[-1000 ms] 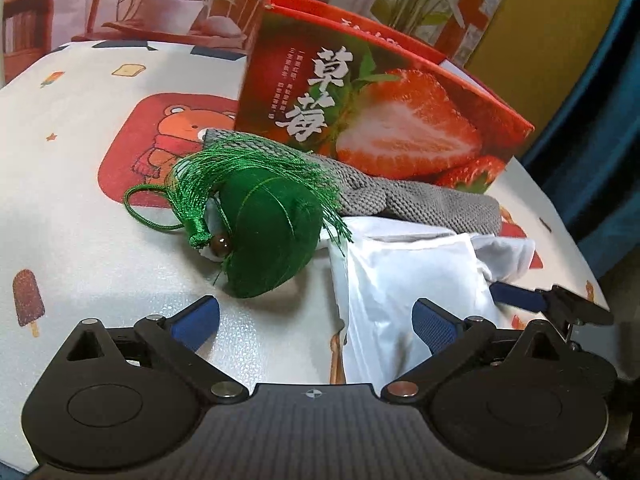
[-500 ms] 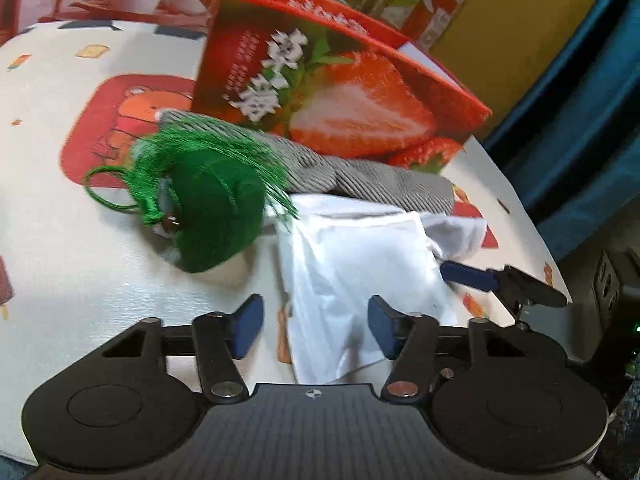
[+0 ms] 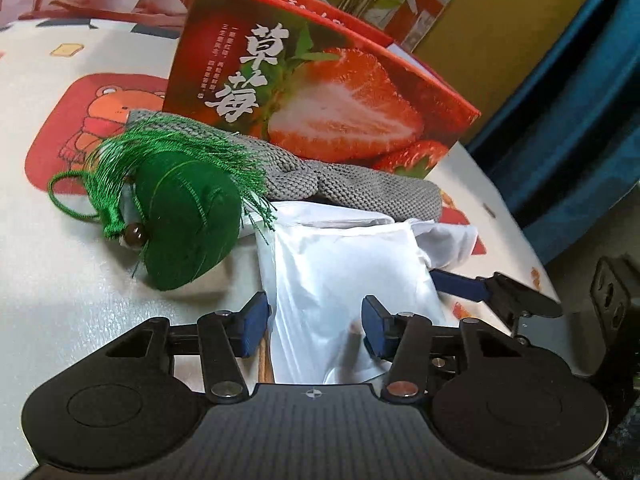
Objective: Organize soft objects
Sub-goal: 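Close the left tool on the white packet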
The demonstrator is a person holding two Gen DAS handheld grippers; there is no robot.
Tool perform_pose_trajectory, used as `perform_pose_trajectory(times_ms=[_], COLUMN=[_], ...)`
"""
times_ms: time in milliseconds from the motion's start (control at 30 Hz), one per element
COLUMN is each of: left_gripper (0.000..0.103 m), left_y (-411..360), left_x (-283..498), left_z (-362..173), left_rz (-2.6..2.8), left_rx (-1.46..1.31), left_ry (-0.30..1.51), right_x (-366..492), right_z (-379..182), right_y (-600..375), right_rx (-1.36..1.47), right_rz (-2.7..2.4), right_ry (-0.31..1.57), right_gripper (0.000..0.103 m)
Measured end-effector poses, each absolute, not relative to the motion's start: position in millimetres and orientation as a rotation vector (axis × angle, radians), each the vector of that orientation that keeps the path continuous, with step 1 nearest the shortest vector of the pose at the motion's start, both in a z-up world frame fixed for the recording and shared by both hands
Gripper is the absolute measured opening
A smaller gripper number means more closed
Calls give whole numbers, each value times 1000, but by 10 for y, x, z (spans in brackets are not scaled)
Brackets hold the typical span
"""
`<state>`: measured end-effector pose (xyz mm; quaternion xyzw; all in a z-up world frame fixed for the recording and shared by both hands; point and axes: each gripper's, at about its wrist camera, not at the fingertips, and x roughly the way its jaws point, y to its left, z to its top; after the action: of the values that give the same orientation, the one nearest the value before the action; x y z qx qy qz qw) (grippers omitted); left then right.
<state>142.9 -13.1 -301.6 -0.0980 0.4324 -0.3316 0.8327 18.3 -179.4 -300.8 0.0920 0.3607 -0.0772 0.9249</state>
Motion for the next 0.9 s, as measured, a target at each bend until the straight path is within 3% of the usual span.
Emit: perform_pose_trajectory(times_ms=[467,900], left_gripper=[53,53], left_y=[16,25], left_x=[1378,1374], left_z=[-3090,-3093], left_rz=[-741,-738], left_rx=[-282,-299], left_ry=[893,896], right_x=[202,145], right_z=[-2990,-2943], right_y=[-1727,-1863], right_rx=[186,268], right_rz=[-70,-89], right_ry=[727,702], right_gripper=[96,63])
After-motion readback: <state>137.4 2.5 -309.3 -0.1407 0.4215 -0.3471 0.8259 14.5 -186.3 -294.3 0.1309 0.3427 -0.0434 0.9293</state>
